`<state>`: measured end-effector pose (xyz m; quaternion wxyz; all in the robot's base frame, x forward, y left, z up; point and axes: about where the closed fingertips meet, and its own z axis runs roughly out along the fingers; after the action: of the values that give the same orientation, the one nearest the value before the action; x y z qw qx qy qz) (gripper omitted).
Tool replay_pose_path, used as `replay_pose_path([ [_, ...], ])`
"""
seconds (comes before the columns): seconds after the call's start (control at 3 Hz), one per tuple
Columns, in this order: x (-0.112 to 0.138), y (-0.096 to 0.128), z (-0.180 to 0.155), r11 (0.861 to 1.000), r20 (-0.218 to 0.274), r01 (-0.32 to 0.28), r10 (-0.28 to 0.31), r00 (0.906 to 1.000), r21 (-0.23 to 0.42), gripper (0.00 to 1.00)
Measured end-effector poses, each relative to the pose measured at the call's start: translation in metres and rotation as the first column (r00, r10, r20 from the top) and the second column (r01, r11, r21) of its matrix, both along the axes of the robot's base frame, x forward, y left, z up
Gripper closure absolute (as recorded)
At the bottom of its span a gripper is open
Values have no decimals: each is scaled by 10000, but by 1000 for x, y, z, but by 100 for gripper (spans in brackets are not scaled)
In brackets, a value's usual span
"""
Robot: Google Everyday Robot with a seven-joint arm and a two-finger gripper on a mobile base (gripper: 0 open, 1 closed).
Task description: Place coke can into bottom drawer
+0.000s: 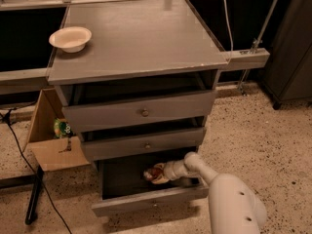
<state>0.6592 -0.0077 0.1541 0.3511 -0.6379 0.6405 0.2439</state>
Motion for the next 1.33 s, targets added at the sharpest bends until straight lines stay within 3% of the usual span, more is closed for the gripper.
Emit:
replay_pose_path([
  [1.33, 2, 4, -13, 9966, -3, -195, 196, 9998, -797, 100],
])
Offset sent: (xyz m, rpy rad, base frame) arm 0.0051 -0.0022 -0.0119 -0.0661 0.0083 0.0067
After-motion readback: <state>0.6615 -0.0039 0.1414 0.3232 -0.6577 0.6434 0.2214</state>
